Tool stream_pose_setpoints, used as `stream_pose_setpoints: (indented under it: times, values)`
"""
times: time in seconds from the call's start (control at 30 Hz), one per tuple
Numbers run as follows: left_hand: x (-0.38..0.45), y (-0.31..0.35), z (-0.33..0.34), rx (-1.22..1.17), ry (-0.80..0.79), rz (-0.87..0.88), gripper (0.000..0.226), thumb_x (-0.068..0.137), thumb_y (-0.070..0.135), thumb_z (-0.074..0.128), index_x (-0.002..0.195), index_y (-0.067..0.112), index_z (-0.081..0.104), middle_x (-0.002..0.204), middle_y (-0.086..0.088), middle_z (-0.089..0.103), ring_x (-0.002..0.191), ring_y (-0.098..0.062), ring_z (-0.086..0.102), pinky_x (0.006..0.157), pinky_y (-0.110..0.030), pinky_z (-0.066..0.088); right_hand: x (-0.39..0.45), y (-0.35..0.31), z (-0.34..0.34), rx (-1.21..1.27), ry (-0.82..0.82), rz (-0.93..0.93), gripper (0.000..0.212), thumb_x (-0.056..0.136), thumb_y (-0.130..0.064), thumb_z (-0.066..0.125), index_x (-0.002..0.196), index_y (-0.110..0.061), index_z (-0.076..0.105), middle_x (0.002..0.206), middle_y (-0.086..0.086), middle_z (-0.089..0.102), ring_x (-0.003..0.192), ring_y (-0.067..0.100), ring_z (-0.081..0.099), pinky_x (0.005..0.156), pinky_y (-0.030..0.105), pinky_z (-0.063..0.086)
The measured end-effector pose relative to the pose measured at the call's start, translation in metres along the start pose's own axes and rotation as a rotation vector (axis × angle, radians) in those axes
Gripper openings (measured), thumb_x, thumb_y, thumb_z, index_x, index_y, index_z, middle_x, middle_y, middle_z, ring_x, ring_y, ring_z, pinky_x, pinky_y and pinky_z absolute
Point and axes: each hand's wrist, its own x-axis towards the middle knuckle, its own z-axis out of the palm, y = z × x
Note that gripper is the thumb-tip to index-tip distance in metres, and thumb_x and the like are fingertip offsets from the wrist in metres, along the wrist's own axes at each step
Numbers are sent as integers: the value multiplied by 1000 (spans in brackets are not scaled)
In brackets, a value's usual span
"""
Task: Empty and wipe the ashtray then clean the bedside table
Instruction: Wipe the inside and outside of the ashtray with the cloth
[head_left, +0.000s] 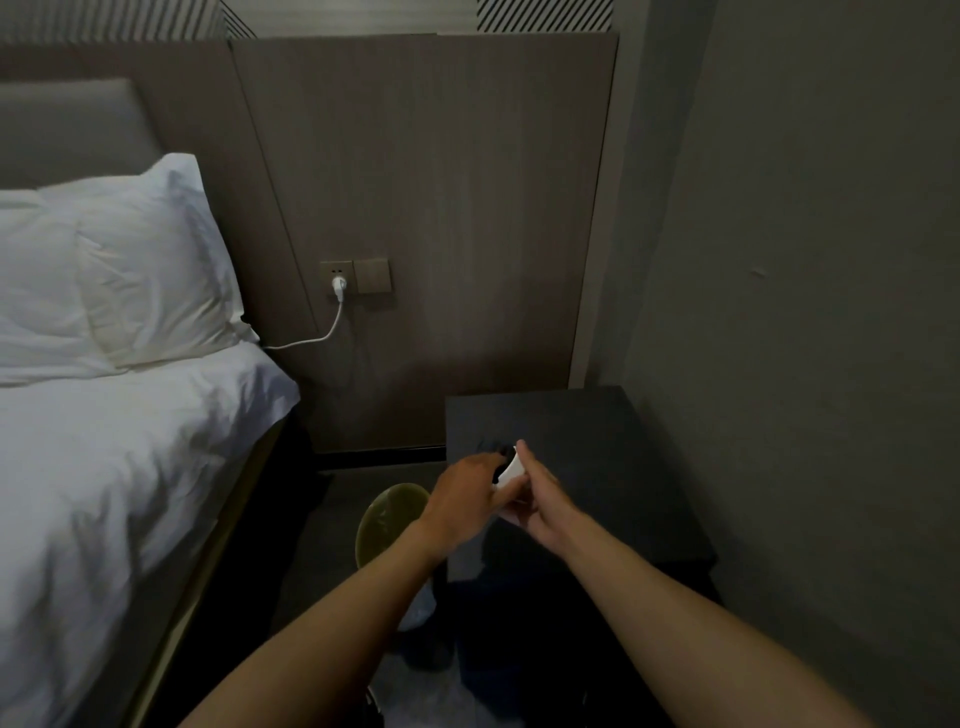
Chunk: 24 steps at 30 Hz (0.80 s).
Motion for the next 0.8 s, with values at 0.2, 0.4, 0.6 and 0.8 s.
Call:
stream_pose_setpoints:
  times: [0.2, 0.4, 0.6, 0.8]
  values:
    - [-4, 0, 0, -76, 3, 21, 38, 101, 52, 46, 127, 25, 55, 115, 5, 64, 92, -3, 59, 78, -19, 45, -1, -5, 5, -78, 23, 54, 53, 88, -54, 66, 127, -20, 58, 123, 23, 65, 103, 36, 71, 82, 53, 60]
    - [-9, 0, -2, -331, 54, 87, 34, 101, 51, 50, 130, 32, 55, 118, 13, 60, 103, -1, 60, 86, -22, 53, -1, -19, 17, -156, 48, 33, 45, 90, -60, 56, 120, -27, 57, 127, 22, 60, 114, 40, 63, 96, 59, 53]
    - [-7, 7, -9, -401, 36, 101, 34, 96, 47, 61, 126, 33, 58, 116, 18, 60, 104, 2, 61, 88, -21, 53, -3, -23, 16, -200, 106, 73, 64, 86, -70, 55, 123, -18, 61, 116, 21, 70, 105, 35, 70, 89, 51, 58]
    - [-11, 7, -9, -389, 51, 140, 33, 96, 38, 64, 129, 31, 61, 125, 18, 61, 115, 3, 59, 99, -23, 50, -7, -34, 23, -226, 191, 155, 56, 92, -62, 52, 111, -11, 68, 101, 17, 74, 94, 33, 70, 78, 45, 59]
